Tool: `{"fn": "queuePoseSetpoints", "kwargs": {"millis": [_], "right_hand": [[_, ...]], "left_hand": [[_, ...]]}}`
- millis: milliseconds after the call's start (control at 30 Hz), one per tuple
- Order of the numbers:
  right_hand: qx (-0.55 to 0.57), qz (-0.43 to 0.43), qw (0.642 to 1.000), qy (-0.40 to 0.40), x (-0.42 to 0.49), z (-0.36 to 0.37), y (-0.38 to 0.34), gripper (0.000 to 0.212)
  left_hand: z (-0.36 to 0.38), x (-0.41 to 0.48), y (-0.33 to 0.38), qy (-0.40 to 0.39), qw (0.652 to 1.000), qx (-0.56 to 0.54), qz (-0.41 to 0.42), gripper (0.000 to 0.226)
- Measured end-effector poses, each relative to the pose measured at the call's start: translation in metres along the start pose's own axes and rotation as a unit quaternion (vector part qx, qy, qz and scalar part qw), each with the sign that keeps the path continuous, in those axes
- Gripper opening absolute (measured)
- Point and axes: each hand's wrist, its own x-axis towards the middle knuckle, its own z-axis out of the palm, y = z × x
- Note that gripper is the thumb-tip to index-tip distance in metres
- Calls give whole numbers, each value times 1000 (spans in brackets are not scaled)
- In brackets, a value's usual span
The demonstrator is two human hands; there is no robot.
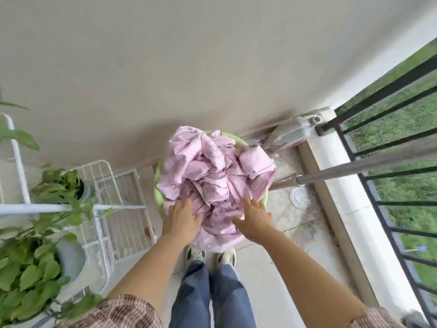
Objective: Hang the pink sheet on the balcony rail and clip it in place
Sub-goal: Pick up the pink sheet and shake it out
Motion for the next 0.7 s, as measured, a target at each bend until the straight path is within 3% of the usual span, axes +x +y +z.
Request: {"fn": "queuePoseSetpoints", "kwargs": {"millis": [133,300,433,533,600,700], "right_hand": [[18,25,1000,-5,35,12,10,73],[-31,12,999,-40,71,51,28,90],[-66,4,998,-1,81,71,36,42],[98,35,994,35,84,67,33,13],[322,113,938,58,83,56,30,12],[588,188,780,99,73,34,28,23]], "left_hand": [[29,29,1,-19,1000,13,8,62],[72,64,3,55,991,49,112,88],[86,87,8,50,986,123,101,86],[75,102,16,82,993,31,80,47],[61,111,20,115,988,-82,59,23],[29,108,19,141,961,-238,13,21]]}}
